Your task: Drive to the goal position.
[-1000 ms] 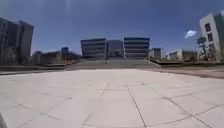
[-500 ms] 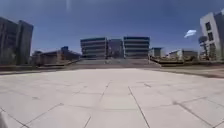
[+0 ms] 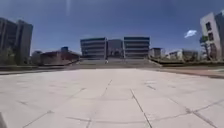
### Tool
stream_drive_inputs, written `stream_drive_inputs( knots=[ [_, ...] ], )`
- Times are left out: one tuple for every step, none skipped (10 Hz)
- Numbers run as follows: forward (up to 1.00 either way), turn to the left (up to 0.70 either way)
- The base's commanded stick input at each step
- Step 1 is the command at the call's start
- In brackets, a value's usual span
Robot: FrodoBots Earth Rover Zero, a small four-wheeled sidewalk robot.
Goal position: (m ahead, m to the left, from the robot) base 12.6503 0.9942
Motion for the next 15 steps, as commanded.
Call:
stream_drive_inputs(
  knots=[
    [0.70, 0.00],
    [0.70, 0.00],
    [0.70, 0.00],
    [0.70, 0.00],
    [0.70, 0.00],
    [0.70, 0.00],
    [0.70, 0.00],
    [0.70, 0.00],
    [0.70, 0.00],
    [0.70, 0.00],
    [0.70, 0.00],
    [0.70, 0.00],
    [0.70, 0.00],
    [0.70, 0.00],
    [0.70, 0.00]
  ],
)
